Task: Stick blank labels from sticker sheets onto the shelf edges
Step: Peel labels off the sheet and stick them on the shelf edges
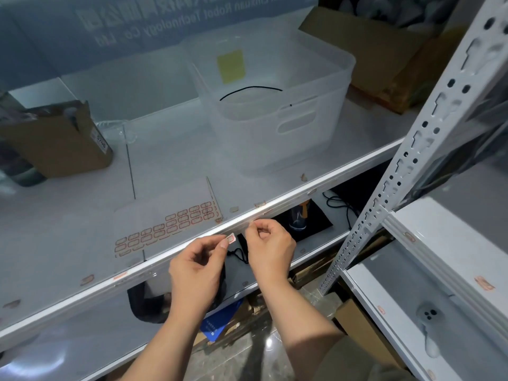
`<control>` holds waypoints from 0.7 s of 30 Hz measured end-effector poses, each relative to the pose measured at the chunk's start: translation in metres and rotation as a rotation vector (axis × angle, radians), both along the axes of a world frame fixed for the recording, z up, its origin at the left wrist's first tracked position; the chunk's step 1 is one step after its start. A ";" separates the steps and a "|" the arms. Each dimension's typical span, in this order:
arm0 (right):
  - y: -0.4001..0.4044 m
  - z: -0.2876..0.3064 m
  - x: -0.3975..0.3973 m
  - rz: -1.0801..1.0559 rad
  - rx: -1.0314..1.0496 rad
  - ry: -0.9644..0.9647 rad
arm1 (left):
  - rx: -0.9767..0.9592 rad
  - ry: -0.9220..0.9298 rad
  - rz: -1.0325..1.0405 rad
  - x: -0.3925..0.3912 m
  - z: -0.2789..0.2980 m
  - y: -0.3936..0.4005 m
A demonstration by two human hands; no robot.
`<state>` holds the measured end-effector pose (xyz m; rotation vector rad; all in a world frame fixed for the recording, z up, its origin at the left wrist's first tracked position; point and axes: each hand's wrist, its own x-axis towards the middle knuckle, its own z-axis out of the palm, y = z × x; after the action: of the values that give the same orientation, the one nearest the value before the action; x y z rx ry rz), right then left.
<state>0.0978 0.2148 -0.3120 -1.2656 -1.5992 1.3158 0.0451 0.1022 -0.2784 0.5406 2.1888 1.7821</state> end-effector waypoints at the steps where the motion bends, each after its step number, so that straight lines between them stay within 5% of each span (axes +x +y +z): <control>1: 0.000 0.000 0.000 0.004 -0.013 0.005 | 0.000 -0.001 0.002 0.000 0.000 0.001; 21: -0.002 0.007 0.003 0.006 -0.107 0.036 | -0.015 -0.001 0.010 -0.002 0.003 0.003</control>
<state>0.1012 0.2131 -0.3051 -1.2943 -1.5260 1.4368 0.0432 0.1051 -0.2751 0.5257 2.2060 1.7697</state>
